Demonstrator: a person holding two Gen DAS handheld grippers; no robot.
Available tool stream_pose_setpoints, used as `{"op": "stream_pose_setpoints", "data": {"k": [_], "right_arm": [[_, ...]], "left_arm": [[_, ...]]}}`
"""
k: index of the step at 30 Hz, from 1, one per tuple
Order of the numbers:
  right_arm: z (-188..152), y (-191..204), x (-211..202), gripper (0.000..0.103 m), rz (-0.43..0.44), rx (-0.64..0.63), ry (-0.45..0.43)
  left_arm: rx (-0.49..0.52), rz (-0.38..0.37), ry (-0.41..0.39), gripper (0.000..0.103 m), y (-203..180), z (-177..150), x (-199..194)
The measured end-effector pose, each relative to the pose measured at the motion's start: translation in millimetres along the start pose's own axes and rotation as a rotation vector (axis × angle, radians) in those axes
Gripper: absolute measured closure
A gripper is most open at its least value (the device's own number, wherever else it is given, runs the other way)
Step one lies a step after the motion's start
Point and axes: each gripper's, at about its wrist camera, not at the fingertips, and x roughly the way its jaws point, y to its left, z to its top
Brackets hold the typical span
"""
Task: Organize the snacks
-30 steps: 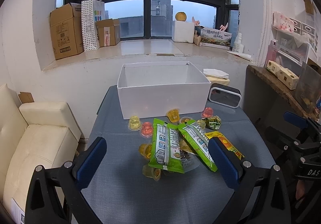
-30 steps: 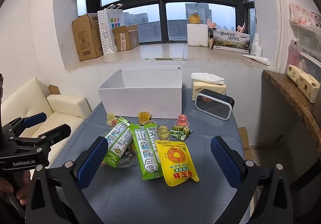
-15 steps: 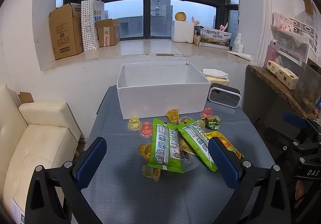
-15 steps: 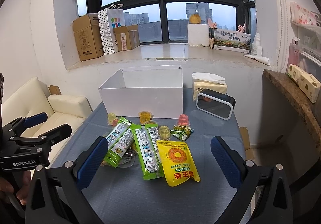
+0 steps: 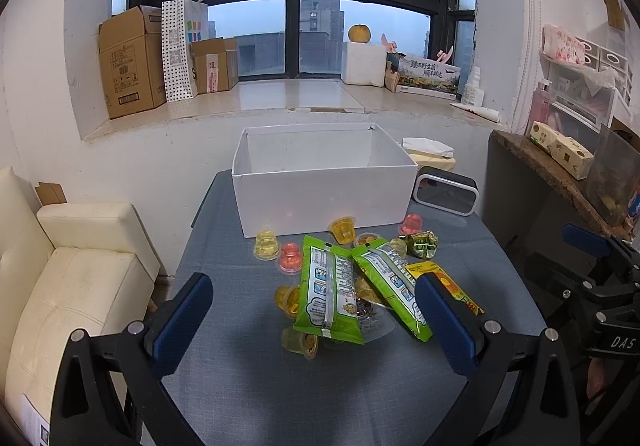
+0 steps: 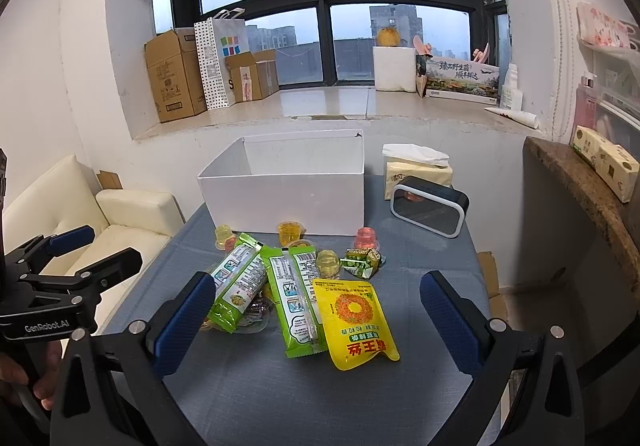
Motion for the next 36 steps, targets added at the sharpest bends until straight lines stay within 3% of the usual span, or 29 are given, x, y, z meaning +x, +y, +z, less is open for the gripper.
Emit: {"op": "stream_pose_setpoints", "data": {"k": [27, 30, 36], "right_arm": [[-4.5, -2.0, 5.7, 0.0, 0.018, 0.006, 0.021], [-8.8, -8.5, 15.8, 0.0, 0.025, 0.011, 0.052], [-26.6, -34.1, 78.1, 0.0, 0.022, -0.004, 0.208]], "left_arm": [[-0.015, -0.014, 0.002, 0.0, 3.1, -2.9, 0.3], [-0.022, -0.012, 0.007, 0.0, 5.9, -4.7, 1.2], [-0.018, -0.011, 0.018, 0.0, 7.1, -10.0, 1.8]]}}
